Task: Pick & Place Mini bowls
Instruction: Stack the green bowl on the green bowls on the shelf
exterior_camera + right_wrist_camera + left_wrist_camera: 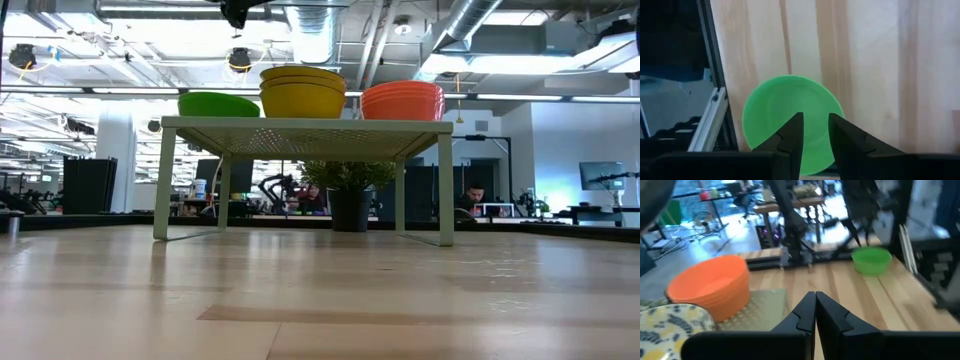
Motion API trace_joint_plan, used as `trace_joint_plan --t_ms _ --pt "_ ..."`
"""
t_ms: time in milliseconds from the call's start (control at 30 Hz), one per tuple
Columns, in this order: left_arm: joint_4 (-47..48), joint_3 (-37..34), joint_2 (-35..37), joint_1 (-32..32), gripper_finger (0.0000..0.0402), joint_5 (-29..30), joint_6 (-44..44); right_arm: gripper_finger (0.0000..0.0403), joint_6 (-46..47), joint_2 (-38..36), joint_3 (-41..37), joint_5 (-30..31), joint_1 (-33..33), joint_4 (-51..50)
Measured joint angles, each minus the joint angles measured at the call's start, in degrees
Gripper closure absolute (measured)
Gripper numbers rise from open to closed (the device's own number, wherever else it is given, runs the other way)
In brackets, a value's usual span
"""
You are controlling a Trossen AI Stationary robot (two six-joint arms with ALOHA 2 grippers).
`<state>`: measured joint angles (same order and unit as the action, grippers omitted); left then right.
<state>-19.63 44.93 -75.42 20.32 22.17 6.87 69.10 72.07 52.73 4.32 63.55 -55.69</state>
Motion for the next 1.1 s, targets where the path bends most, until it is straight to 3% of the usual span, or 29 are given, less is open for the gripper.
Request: trace_joint_plan --t_ms 233,433,833,1100 --pt "-1.0 0.0 0.0 -2.3 0.0389 -0.4 -2.9 0.0323 0.0 0.0 -5.8 0.0 1.0 0.7" --pt "-1.1 0.0 -0.4 -3.2 0.0386 -9.0 -4.2 0.0331 -0.1 0.0 -9.5 -1.3 0.9 3.1" --pt "-1.9 0.0 -0.4 -3.6 0.0310 -8.9 -4.4 0.0332 -1.7 0.3 -9.7 -2.8 0.9 4.5" --pt "-2.1 0.0 -0.4 -3.6 0.0305 -9.0 -4.4 0.0332 -1.5 0.4 -13.8 -2.9 0.9 10.5"
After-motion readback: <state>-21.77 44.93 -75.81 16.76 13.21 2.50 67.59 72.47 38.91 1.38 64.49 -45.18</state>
